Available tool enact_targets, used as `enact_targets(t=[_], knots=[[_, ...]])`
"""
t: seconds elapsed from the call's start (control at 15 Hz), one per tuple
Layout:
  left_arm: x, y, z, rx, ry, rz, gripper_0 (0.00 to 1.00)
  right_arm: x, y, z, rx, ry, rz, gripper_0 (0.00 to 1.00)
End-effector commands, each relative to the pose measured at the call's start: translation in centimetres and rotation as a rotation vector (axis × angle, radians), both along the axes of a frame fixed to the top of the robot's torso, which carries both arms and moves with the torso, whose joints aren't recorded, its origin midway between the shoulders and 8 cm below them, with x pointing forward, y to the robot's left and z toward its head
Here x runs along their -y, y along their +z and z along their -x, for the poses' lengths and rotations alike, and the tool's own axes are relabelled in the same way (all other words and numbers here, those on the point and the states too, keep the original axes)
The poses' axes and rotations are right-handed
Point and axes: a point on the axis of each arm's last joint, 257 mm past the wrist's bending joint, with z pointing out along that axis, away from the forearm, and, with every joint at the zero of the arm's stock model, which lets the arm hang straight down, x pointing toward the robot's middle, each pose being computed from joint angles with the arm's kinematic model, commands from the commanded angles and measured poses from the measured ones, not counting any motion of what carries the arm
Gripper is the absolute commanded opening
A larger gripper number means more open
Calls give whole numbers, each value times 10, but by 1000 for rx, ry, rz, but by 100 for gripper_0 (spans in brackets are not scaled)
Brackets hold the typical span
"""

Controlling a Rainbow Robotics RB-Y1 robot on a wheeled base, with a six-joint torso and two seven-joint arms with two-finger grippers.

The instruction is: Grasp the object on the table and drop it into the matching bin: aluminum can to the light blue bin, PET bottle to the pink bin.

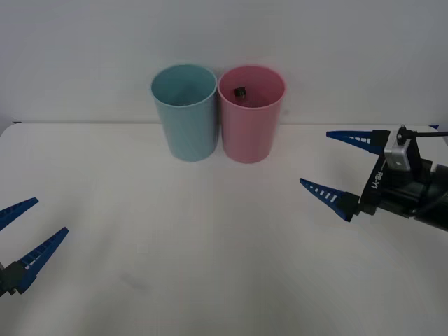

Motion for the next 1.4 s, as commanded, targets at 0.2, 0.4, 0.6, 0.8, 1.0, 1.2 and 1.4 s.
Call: enact_targets(t=[0.2, 0.4, 0.6, 0.8, 1.0, 1.2, 1.4], knots=[[0, 0, 0, 0, 0, 0, 100, 36, -26, 32, -25, -38, -15, 100], [0, 0, 0, 0, 0, 0, 100, 60, -40, 47, -56, -97, -43, 100], [0, 0, 0, 0, 0, 0, 100, 82, -52, 65, -101, -161, -92, 100], [0, 0, 0, 0, 0, 0, 100, 105, -61, 83, -149, -228, -146, 100], [0, 0, 0, 0, 0, 0, 100, 125, -65, 91, -167, -284, -174, 100], [0, 0, 0, 0, 0, 0, 100, 147, -73, 89, -185, -332, -206, 100], [0, 0, 0, 0, 0, 0, 100, 154, -72, 87, -186, -352, -212, 100]])
